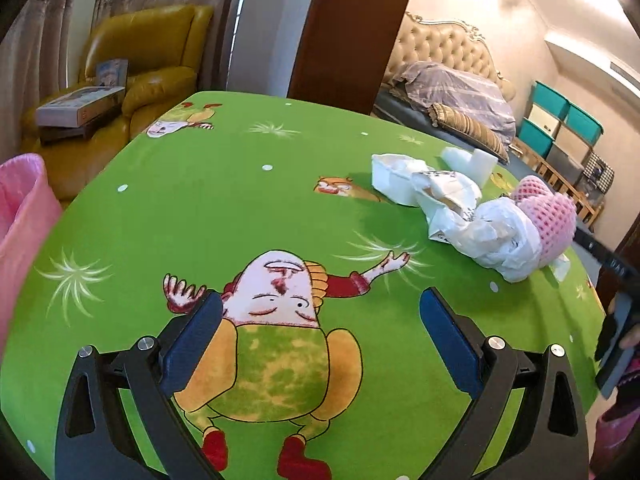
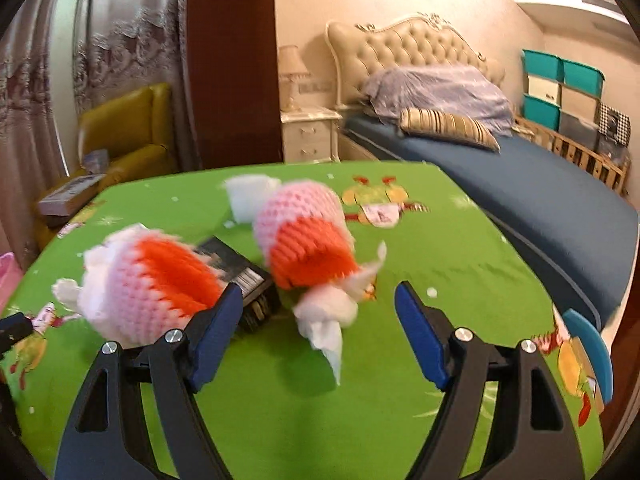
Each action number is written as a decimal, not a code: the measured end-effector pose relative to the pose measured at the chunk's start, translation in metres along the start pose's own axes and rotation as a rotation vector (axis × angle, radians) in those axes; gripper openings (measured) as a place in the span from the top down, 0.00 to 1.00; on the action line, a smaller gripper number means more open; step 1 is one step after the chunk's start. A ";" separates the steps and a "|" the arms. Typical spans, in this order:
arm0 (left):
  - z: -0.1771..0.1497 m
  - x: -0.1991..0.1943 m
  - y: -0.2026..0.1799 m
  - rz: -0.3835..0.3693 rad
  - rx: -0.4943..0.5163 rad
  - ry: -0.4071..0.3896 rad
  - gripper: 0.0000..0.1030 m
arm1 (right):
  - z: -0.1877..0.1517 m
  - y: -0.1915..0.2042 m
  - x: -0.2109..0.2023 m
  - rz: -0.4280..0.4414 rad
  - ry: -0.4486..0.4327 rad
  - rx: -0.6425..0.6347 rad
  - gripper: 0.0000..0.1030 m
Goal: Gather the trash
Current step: 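Move both tools back over the trash on the table, then grasp a white tissue with the right tool while the left tool grasps a pink foam net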
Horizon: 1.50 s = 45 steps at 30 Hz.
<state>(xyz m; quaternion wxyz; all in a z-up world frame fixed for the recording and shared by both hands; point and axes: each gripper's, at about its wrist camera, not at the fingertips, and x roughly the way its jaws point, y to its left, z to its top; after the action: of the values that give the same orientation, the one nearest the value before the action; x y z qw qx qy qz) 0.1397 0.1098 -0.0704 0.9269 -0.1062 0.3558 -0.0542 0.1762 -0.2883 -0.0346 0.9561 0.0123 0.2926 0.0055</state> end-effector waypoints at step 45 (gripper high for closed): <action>-0.006 -0.029 -0.010 -0.079 0.030 -0.085 0.10 | -0.016 0.133 0.030 0.403 0.245 -0.131 0.71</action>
<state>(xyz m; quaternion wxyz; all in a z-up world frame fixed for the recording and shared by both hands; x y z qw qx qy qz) 0.1137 0.1042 -0.0531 0.9398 -0.1086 0.3108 -0.0914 0.1916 -0.1542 -0.0610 0.8918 0.0076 0.3971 0.2168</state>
